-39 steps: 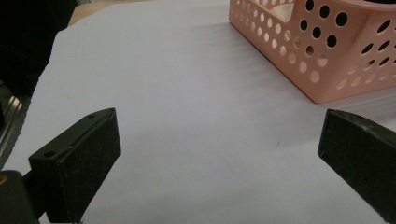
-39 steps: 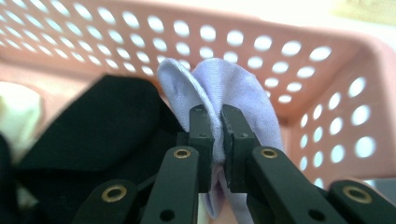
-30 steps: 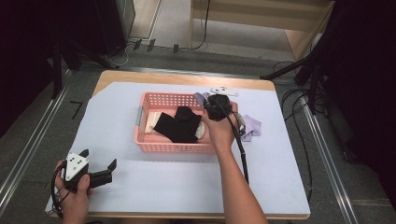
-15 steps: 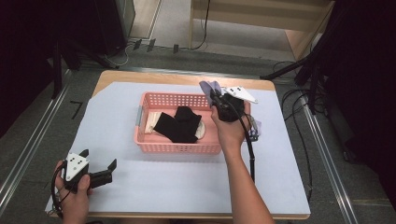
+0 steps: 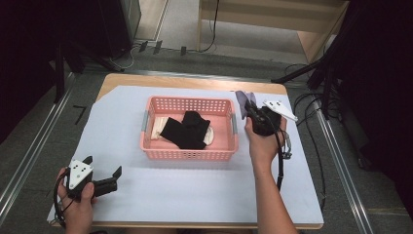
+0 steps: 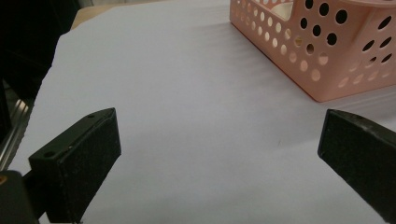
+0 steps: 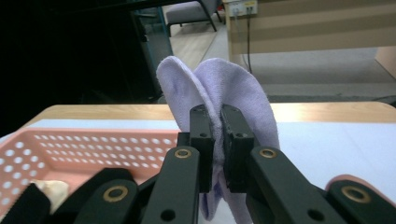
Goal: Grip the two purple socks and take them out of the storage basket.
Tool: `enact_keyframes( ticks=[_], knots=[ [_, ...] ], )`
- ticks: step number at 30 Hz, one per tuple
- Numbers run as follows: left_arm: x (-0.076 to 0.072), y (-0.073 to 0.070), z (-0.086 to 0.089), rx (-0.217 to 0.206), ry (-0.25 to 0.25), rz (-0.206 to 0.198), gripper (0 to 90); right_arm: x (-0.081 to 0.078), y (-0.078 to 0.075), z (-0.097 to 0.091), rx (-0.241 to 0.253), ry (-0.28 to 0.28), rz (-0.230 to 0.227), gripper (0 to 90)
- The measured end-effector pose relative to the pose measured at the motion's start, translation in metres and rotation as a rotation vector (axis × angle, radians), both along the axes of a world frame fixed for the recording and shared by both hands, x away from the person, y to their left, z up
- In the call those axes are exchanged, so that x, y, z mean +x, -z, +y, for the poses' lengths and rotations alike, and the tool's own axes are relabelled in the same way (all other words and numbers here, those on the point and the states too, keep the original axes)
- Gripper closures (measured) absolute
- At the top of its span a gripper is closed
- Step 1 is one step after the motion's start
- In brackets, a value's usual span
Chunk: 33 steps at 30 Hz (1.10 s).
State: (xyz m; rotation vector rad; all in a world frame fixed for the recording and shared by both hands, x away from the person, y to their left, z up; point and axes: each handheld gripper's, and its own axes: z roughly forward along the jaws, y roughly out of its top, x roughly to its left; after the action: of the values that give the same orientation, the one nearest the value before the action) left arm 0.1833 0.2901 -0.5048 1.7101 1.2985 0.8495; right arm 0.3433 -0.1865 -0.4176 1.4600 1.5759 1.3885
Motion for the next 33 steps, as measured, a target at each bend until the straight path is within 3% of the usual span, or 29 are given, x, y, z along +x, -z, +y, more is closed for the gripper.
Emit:
enact_keyframes(
  ticks=[7,13,16,17,18,19,21,23,28,33],
  knots=[
    [0.0,0.0,0.0,0.001,0.001,-0.002,0.2,-0.003,0.02,-0.026,0.007,0.066,0.071,84.9],
    [0.0,0.0,0.0,0.001,0.0,0.0,0.2,-0.003,0.038,-0.033,-0.007,0.099,0.123,84.6],
    [0.0,0.0,0.0,0.001,0.0,0.001,0.2,-0.004,0.052,-0.037,-0.018,0.111,0.176,83.7],
    [0.0,0.0,0.0,0.003,0.0,0.0,0.2,-0.004,0.054,-0.039,-0.014,0.121,0.19,82.6],
    [0.0,0.0,0.0,0.002,0.0,-0.001,0.1,-0.005,0.062,-0.044,-0.011,0.161,0.211,71.5],
    [0.0,0.0,0.0,0.002,0.0,-0.001,0.2,-0.005,0.062,-0.044,-0.011,0.161,0.211,71.5],
    [0.0,0.0,-0.001,-0.001,-0.001,-0.002,0.2,-0.006,0.068,-0.051,0.01,0.212,0.22,54.9],
    [0.0,0.0,0.0,-0.002,-0.002,0.0,0.2,-0.007,0.07,-0.056,0.032,0.226,0.21,47.1],
    [0.0,0.0,-0.001,0.002,-0.005,-0.001,0.2,-0.017,0.066,-0.068,0.063,0.23,0.182,37.1],
    [0.0,0.0,-0.001,0.003,-0.005,0.0,0.2,-0.032,0.063,-0.08,0.082,0.226,0.144,34.9]
  ],
)
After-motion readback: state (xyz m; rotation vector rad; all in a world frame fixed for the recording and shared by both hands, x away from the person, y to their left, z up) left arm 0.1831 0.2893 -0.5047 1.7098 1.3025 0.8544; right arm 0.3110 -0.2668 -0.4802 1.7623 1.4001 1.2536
